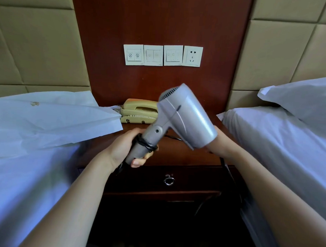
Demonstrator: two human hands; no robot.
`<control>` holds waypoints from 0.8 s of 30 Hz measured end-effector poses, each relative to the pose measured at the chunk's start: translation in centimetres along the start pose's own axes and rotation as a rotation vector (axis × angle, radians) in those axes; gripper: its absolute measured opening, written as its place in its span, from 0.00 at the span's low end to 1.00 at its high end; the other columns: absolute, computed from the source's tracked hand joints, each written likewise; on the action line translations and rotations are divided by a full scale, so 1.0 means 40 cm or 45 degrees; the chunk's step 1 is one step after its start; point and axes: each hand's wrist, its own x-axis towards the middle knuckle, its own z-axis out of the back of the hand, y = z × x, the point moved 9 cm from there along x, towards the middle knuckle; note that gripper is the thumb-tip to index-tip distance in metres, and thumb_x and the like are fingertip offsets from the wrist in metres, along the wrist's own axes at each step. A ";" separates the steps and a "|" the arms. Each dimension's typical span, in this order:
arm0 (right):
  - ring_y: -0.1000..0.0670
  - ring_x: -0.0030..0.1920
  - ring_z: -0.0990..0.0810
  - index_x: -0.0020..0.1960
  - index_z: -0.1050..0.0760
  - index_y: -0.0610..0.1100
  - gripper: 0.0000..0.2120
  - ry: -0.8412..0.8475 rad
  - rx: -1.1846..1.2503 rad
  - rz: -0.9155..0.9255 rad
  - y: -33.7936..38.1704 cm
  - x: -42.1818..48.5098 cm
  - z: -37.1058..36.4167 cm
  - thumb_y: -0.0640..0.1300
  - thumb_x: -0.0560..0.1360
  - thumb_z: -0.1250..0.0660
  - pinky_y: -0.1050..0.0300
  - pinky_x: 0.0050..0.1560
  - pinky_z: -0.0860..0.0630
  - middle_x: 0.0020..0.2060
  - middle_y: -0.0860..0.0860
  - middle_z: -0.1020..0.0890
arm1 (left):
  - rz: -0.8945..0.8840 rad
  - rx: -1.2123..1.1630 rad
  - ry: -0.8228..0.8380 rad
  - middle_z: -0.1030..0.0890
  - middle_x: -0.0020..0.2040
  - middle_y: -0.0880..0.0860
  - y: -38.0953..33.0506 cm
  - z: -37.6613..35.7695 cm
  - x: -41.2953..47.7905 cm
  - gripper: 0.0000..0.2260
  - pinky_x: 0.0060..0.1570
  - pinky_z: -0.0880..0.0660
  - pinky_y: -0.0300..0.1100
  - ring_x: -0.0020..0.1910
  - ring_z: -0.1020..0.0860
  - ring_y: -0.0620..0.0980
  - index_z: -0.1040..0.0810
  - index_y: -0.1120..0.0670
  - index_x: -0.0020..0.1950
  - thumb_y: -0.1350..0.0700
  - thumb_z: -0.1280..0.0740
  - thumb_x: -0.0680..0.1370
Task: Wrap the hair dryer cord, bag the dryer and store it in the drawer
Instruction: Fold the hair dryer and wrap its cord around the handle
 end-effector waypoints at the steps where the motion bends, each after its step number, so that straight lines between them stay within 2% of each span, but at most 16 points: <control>1: 0.57 0.24 0.33 0.35 0.28 0.35 0.11 0.048 -0.034 0.006 0.004 -0.005 -0.018 0.35 0.77 0.40 0.62 0.28 0.34 0.26 0.44 0.29 | -0.020 -0.046 -0.029 0.30 0.25 0.56 -0.003 0.011 0.000 0.24 0.18 0.41 0.30 0.14 0.36 0.48 0.25 0.64 0.38 0.50 0.53 0.79; 3: 0.58 0.20 0.34 0.33 0.29 0.40 0.18 0.153 -0.113 0.074 0.025 -0.014 -0.059 0.43 0.80 0.42 0.67 0.24 0.35 0.24 0.50 0.30 | -0.065 -0.132 -0.088 0.30 0.25 0.55 -0.013 0.034 0.001 0.23 0.19 0.41 0.31 0.14 0.37 0.47 0.27 0.63 0.40 0.51 0.54 0.79; 7: 0.56 0.22 0.33 0.30 0.29 0.44 0.20 0.241 -0.224 0.186 0.067 -0.029 -0.103 0.47 0.80 0.43 0.66 0.26 0.34 0.21 0.54 0.29 | -0.052 -0.262 -0.203 0.29 0.24 0.54 -0.008 0.076 0.002 0.23 0.19 0.40 0.29 0.14 0.36 0.47 0.27 0.62 0.41 0.49 0.54 0.80; 12: 0.56 0.21 0.26 0.34 0.28 0.41 0.15 0.419 -0.392 0.243 0.109 -0.065 -0.142 0.45 0.78 0.38 0.63 0.33 0.27 0.20 0.53 0.26 | 0.006 -0.222 -0.352 0.28 0.27 0.54 0.015 0.125 0.007 0.20 0.19 0.39 0.32 0.16 0.35 0.47 0.28 0.58 0.45 0.43 0.48 0.79; 16: 0.52 0.26 0.22 0.39 0.27 0.44 0.05 0.552 -0.447 0.175 0.120 -0.079 -0.164 0.38 0.73 0.36 0.63 0.30 0.25 0.26 0.50 0.23 | -0.068 -0.193 -0.516 0.28 0.29 0.54 0.004 0.151 0.001 0.12 0.18 0.38 0.32 0.17 0.35 0.46 0.29 0.58 0.52 0.49 0.39 0.79; 20: 0.57 0.23 0.27 0.39 0.24 0.42 0.03 0.607 -0.572 0.136 0.134 -0.084 -0.169 0.39 0.71 0.35 0.66 0.31 0.30 0.23 0.51 0.23 | -0.113 -0.218 -0.672 0.29 0.32 0.55 -0.002 0.171 -0.012 0.10 0.18 0.38 0.33 0.18 0.34 0.46 0.28 0.58 0.47 0.51 0.36 0.78; 24: 0.55 0.28 0.25 0.33 0.24 0.46 0.06 0.551 -0.776 0.138 0.136 -0.070 -0.152 0.40 0.68 0.36 0.61 0.35 0.28 0.25 0.51 0.22 | -0.167 -0.165 -0.779 0.28 0.32 0.56 -0.011 0.180 -0.014 0.10 0.19 0.37 0.34 0.19 0.33 0.47 0.26 0.57 0.43 0.50 0.34 0.76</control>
